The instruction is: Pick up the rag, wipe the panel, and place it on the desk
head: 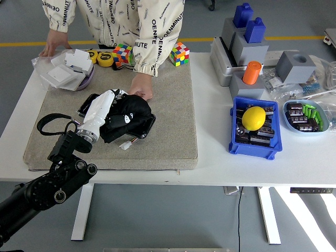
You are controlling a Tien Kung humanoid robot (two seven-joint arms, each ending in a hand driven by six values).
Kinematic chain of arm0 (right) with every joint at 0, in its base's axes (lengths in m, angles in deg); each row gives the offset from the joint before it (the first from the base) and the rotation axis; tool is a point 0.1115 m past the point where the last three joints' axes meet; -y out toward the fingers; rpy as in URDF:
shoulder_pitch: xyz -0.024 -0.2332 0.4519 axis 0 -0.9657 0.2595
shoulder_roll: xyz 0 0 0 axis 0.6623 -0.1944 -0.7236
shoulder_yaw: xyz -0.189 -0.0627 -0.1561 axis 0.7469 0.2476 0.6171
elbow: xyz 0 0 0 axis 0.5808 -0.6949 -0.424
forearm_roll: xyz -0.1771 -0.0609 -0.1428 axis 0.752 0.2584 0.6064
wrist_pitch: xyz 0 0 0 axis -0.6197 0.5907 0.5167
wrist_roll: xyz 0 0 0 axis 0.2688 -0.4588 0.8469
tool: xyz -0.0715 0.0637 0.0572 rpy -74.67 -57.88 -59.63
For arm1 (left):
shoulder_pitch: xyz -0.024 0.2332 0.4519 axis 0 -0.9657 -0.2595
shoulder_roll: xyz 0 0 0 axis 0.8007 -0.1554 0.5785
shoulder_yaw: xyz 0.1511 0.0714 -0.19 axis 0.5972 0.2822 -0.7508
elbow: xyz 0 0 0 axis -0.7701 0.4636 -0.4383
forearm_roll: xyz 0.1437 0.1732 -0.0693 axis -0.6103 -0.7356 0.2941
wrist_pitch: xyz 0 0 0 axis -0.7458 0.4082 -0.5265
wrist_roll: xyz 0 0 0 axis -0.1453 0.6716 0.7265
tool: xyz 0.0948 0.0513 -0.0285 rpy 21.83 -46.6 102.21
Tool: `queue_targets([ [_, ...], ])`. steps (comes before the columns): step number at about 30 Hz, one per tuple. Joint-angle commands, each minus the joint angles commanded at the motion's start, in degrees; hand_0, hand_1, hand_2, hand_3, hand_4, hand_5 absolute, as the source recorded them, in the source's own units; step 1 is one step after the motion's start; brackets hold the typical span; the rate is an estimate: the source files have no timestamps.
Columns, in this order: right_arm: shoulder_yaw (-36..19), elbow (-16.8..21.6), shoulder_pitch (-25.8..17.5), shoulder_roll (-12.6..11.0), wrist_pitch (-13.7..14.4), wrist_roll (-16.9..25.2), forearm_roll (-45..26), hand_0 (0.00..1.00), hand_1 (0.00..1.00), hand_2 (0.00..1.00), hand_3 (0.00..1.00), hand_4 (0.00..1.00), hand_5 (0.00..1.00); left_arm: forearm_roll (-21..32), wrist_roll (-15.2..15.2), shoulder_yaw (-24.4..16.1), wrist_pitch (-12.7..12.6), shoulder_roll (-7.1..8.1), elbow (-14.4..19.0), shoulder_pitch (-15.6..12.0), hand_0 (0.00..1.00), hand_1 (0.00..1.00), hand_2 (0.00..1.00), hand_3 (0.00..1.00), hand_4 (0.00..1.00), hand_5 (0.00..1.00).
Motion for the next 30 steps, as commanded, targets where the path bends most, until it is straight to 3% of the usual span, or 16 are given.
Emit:
queue_targets([
  [21, 1.35, -0.08, 0.54, -0.73, 0.03, 0.07, -0.6, 0.523, 0.558, 0.49, 0.521, 0.885, 0.359, -2.21, -2.19, -12.85, -1.39, -0.15, -15.19, 3.23, 0.277, 0.323, 0.327, 0.571, 0.656, 0.002],
  [30, 2.09, -0.07, 0.33, -0.96, 0.01, 0.1, -0.87, 0.523, 0.558, 0.49, 0.521, 0.885, 0.359, -2.19, -3.61, -14.52, -2.55, -0.2, -17.09, 3.15, 0.276, 0.321, 0.327, 0.57, 0.655, 0.002],
])
